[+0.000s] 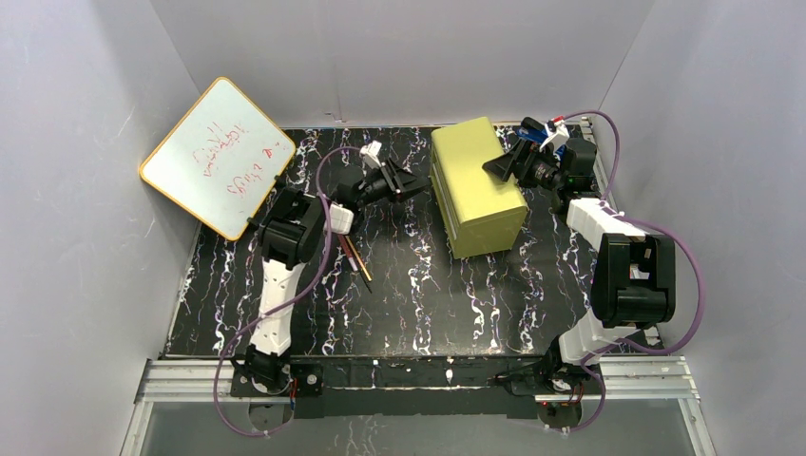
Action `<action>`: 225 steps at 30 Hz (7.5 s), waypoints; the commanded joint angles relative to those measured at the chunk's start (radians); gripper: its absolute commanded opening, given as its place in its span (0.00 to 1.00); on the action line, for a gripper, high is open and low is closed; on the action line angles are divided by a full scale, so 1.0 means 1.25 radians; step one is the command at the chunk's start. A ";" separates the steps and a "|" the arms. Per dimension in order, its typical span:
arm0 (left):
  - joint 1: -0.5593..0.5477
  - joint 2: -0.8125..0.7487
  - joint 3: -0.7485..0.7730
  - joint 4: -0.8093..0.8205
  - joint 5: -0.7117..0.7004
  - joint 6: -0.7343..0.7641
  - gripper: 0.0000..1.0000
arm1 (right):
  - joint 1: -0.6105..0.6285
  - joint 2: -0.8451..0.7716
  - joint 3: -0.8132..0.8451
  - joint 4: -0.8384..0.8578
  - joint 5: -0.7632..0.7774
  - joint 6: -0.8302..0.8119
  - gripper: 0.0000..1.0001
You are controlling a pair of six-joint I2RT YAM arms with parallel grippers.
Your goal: Organize the makeup
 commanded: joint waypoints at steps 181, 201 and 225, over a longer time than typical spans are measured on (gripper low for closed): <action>0.057 -0.431 -0.132 -1.283 -0.623 0.765 0.42 | 0.002 0.085 -0.051 -0.172 0.013 -0.094 1.00; 0.046 -0.354 -0.095 -1.356 -0.674 0.812 0.13 | 0.001 0.084 -0.050 -0.174 0.013 -0.093 1.00; 0.044 -0.388 0.144 -1.476 -0.673 0.850 0.00 | 0.002 0.081 -0.049 -0.175 0.010 -0.093 1.00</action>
